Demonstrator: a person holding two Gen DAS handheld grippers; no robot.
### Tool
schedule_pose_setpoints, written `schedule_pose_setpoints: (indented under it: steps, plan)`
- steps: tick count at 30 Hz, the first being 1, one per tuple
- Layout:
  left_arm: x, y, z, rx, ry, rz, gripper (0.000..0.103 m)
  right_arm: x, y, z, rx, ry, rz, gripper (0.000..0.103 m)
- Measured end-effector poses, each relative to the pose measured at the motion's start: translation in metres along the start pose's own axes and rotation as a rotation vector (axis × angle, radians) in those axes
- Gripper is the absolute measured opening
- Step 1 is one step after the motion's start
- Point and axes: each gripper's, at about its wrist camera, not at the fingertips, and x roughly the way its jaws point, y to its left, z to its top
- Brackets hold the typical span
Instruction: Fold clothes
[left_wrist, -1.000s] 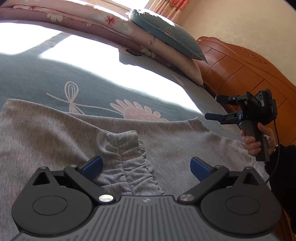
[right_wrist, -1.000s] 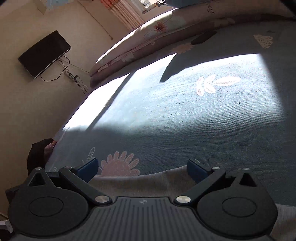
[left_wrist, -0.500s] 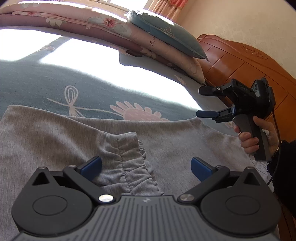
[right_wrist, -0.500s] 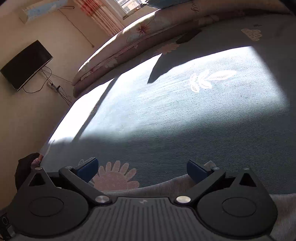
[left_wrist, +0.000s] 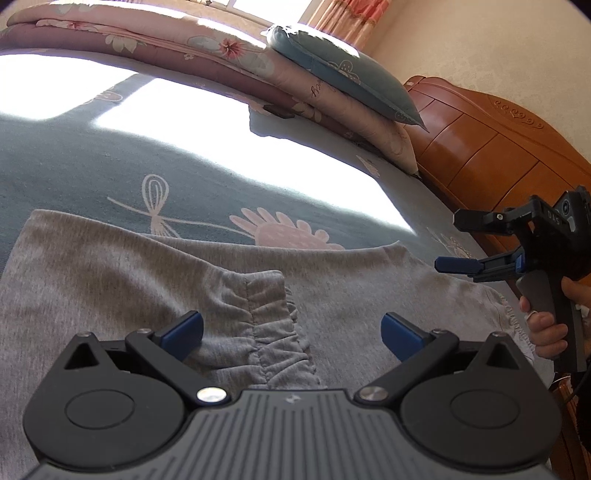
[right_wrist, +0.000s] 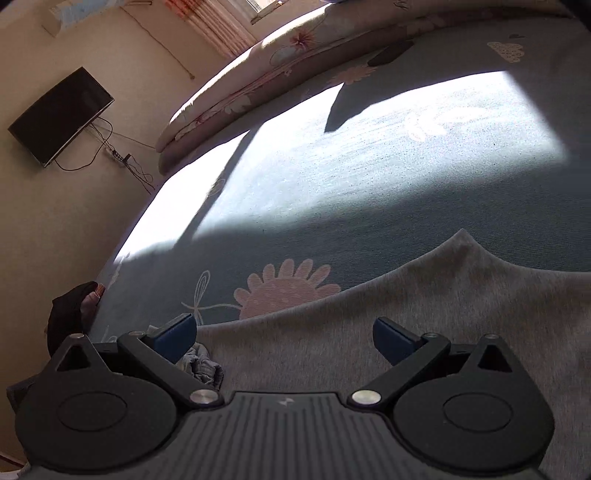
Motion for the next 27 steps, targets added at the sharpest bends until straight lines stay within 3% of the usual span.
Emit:
schedule_pose_setpoints:
  steps: [6, 14, 19, 27]
  plan:
    - [-0.003, -0.007, -0.005, 0.048, -0.002, 0.033, 0.102, -0.046, -0.01, -0.032, 0.047, -0.042, -0.102, 0.103]
    - [-0.003, -0.014, -0.009, 0.088, -0.001, 0.069, 0.102, -0.068, -0.043, -0.095, 0.215, -0.054, -0.21, 0.103]
    - [-0.007, -0.014, -0.01, 0.076, 0.0, 0.065, 0.102, -0.085, -0.034, -0.103, 0.229, -0.08, -0.278, 0.103]
    - [-0.011, -0.011, -0.012, 0.047, 0.003, 0.059, 0.102, -0.078, -0.018, -0.128, 0.22, -0.054, -0.248, 0.103]
